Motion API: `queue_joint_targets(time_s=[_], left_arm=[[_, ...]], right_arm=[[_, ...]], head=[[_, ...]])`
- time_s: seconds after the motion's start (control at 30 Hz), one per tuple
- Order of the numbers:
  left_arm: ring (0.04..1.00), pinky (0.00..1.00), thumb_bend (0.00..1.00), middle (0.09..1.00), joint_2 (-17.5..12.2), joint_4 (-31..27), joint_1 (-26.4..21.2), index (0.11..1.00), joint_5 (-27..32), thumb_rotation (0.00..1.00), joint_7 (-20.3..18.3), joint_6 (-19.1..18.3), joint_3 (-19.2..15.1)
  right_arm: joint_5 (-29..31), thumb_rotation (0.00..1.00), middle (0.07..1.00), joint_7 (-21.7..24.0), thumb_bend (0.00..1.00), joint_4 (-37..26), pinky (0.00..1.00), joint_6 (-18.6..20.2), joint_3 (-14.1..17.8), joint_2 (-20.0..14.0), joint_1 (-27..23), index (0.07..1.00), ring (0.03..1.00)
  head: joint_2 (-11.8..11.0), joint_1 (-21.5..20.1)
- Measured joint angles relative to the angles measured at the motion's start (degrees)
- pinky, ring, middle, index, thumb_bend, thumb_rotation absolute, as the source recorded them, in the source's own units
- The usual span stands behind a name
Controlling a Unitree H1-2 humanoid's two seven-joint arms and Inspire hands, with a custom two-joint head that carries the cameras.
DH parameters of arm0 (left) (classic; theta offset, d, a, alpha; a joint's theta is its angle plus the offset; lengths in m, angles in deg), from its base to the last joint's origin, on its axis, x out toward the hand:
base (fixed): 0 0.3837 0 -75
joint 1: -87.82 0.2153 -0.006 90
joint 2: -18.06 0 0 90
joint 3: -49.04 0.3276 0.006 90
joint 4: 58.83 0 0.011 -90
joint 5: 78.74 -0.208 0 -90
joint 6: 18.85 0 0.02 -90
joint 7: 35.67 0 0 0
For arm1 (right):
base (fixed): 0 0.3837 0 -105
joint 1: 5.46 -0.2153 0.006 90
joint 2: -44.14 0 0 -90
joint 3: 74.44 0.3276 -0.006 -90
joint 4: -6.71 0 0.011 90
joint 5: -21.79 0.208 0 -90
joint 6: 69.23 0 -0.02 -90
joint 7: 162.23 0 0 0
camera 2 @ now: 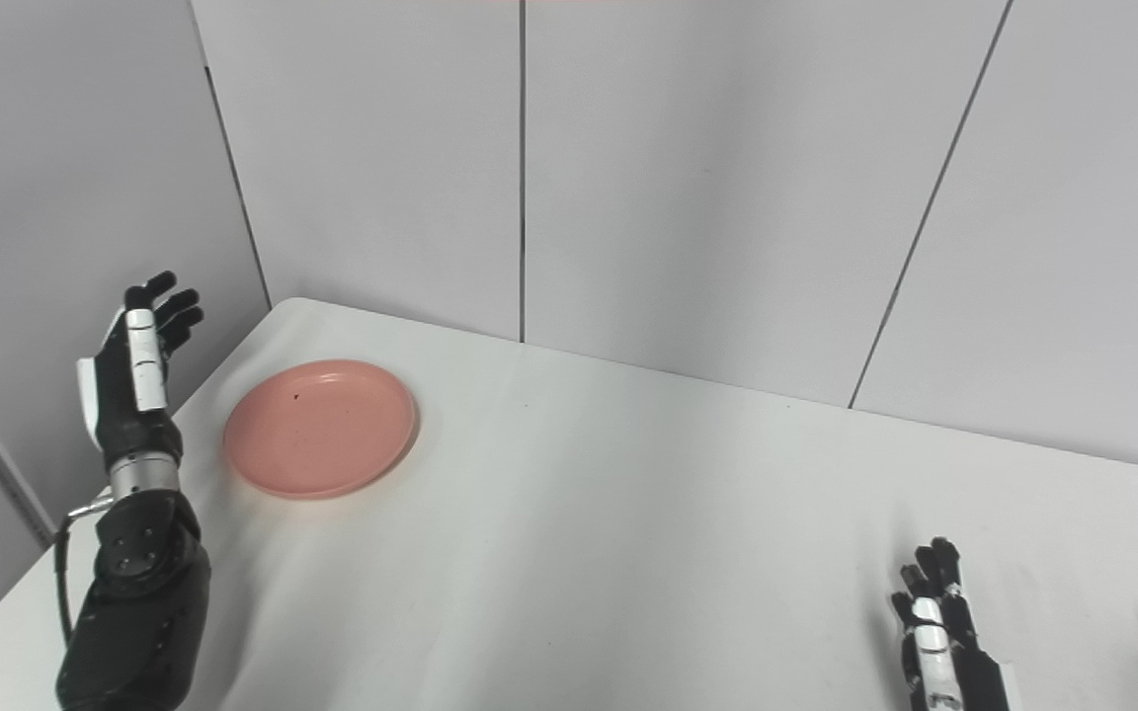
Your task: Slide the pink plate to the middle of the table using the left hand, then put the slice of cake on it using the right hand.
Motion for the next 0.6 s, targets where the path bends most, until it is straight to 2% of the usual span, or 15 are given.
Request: queue_joint_targets(time_s=[0.1,0.23,0.4,0.57,0.6], left_arm=[[0.780,0.82,0.80,0.755,-0.13,2.51,0.02,0.753,0.54,1.00,-0.53,-0.03,0.31],[0.816,0.87,0.80,0.790,-0.19,4.48,-0.10,0.793,0.68,1.00,-0.78,-0.02,0.92],[0.867,0.94,0.82,0.845,-0.38,6.48,-0.23,0.846,3.06,1.00,-3.25,-0.12,1.65],[0.933,1.00,0.82,0.898,-0.76,7.08,-0.30,0.904,5.11,1.00,-6.29,-2.30,2.44],[0.942,1.00,0.79,0.907,-0.77,7.13,-0.30,0.913,5.59,1.00,-6.93,-2.46,2.74]], right_arm=[[-0.02,0.80,1.000,-0.02,0.65,-0.03,1.00,0.00,0.03,0.03,0.00,1.000,1.000],[-0.07,0.81,1.000,-0.02,0.67,-0.07,1.00,0.00,0.03,0.04,0.01,1.000,1.000],[-0.14,0.82,1.000,-0.03,0.68,-0.09,1.00,0.00,0.01,0.04,0.01,1.000,1.000],[-0.32,0.82,1.000,-0.02,0.68,-0.09,1.00,0.00,0.04,0.04,0.02,1.000,1.000],[-0.31,0.82,1.000,-0.02,0.68,-0.11,1.00,0.00,0.05,0.03,0.05,1.000,1.000]], head=[[0.09,0.00],[0.00,-0.09],[0.26,0.00],[0.44,0.17],[0.44,0.18]])
